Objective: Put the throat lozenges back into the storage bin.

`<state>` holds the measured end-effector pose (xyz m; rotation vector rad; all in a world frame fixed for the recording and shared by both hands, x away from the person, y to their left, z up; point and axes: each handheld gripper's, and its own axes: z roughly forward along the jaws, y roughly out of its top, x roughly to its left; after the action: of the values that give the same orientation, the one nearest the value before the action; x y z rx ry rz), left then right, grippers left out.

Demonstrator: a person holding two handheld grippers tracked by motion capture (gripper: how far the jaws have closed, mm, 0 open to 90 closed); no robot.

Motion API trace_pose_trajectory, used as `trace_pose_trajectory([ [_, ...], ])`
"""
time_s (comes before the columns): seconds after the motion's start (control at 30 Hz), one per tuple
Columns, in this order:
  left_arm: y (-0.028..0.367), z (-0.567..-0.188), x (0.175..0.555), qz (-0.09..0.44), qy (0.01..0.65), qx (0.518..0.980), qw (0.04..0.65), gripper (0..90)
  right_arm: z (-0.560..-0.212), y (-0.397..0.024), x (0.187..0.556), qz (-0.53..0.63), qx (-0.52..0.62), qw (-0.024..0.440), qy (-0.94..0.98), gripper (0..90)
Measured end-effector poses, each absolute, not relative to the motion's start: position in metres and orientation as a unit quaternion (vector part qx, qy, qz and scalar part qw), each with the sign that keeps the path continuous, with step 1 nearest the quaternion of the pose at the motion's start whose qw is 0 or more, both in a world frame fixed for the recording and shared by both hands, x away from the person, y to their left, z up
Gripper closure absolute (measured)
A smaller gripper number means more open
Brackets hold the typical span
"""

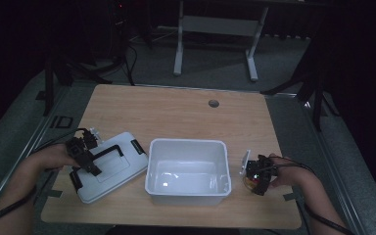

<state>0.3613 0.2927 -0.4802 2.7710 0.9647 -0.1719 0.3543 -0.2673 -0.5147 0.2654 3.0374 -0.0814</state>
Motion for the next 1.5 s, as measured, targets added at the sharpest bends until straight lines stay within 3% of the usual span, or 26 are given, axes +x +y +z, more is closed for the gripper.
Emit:
trace_pose_trajectory([
  [0.13,0.293,-0.481,0.361,-0.060,0.327,0.938,0.098,19.4,-0.518,-0.266,0.355,-0.028,0.077,0.041,0.996,20.0],
  [0.8,0.293,-0.475,0.361,-0.058,0.325,0.939,0.093,19.5,-0.457,-0.261,0.331,-0.024,0.020,0.042,0.999,20.4],
  [1.5,0.288,-0.474,0.360,-0.061,0.320,0.941,0.087,19.4,-0.379,-0.226,0.310,0.006,-0.043,0.093,0.995,20.4],
])
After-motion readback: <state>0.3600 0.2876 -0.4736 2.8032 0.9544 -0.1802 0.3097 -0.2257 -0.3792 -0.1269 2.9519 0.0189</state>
